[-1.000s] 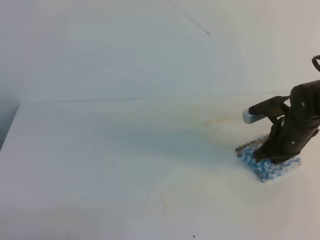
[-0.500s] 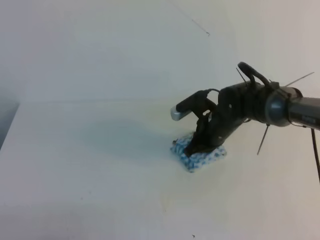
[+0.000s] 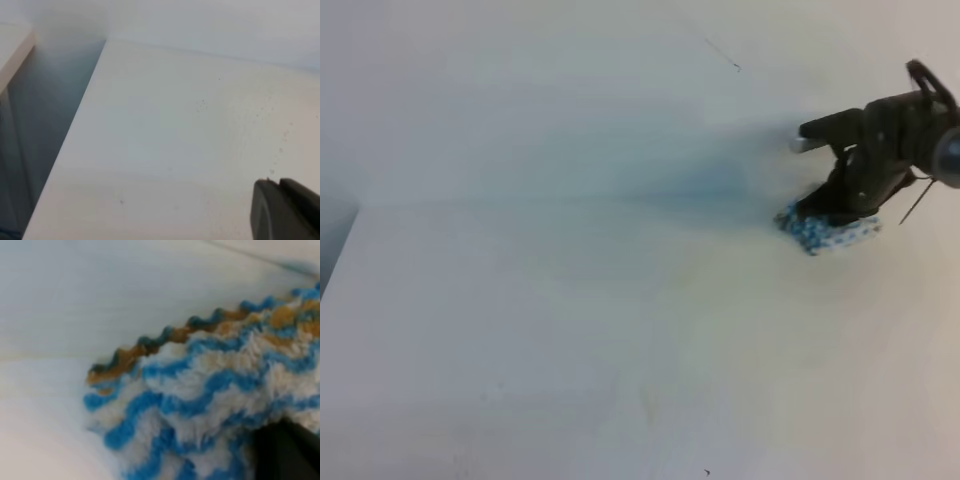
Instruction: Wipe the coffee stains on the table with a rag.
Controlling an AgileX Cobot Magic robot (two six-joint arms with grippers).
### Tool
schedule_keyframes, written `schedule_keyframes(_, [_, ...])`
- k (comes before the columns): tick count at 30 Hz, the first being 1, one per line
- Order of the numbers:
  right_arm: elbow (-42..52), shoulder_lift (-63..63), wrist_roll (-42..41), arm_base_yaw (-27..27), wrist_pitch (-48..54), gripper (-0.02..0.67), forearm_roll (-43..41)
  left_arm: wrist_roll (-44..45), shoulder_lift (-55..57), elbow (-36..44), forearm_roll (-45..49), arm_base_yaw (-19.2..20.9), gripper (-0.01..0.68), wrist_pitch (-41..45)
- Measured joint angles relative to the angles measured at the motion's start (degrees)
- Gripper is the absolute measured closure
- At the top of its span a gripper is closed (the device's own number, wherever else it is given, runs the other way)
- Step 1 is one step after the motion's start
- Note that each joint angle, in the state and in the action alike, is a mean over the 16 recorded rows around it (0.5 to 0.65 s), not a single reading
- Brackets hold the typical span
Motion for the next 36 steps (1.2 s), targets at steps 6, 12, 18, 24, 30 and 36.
schedule_keyframes(6, [-0.9,0.4,-2.2,-0.7,-1.6,0.650,5.0,0.0,0.0,0.0,0.0,0.0,0.672,0.0])
schedule_keyframes(12, [-0.8,0.5,-7.6,5.0,-2.8,0.650,11.2,0.0,0.0,0.0,0.0,0.0,0.672,0.0])
schedule_keyframes(18, [0.0,0.0,-11.7,11.7,2.1,0.650,16.1,0.0,0.0,0.0,0.0,0.0,0.672,0.0])
schedule_keyframes(24, [5.6,-3.3,-13.4,14.8,9.5,0.650,18.7,0.0,0.0,0.0,0.0,0.0,0.672,0.0])
schedule_keyframes(30, [16.7,-9.7,-13.3,15.2,8.9,0.650,17.4,0.0,0.0,0.0,0.0,0.0,0.673,0.0])
schedule_keyframes(36, [26.5,-15.1,-10.6,12.9,-1.5,0.650,10.1,0.0,0.0,0.0,0.0,0.0,0.672,0.0])
